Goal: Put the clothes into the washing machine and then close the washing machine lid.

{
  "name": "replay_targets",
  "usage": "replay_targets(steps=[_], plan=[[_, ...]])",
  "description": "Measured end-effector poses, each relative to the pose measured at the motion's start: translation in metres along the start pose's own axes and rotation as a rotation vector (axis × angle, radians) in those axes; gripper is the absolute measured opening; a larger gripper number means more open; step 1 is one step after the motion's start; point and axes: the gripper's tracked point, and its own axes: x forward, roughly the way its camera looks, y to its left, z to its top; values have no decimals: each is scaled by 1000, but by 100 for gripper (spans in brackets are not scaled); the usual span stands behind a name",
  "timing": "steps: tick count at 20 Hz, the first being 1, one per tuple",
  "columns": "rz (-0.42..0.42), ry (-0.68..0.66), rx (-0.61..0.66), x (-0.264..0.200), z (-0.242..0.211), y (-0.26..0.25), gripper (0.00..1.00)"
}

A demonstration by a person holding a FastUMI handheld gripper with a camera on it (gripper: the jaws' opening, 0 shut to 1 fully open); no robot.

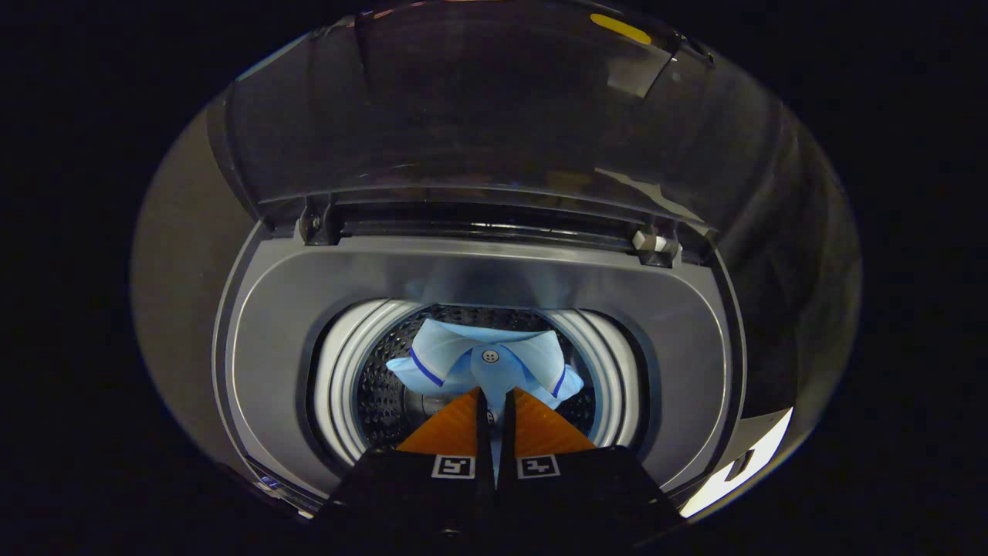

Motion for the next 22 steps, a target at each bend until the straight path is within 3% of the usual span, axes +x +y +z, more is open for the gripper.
replay_targets(steps=[2, 5, 22], plan=[[6, 50, -17, 1, -10, 1, 13], [4, 40, 11, 4, -10, 0, 98], [9, -67, 91, -40, 17, -1, 99]])
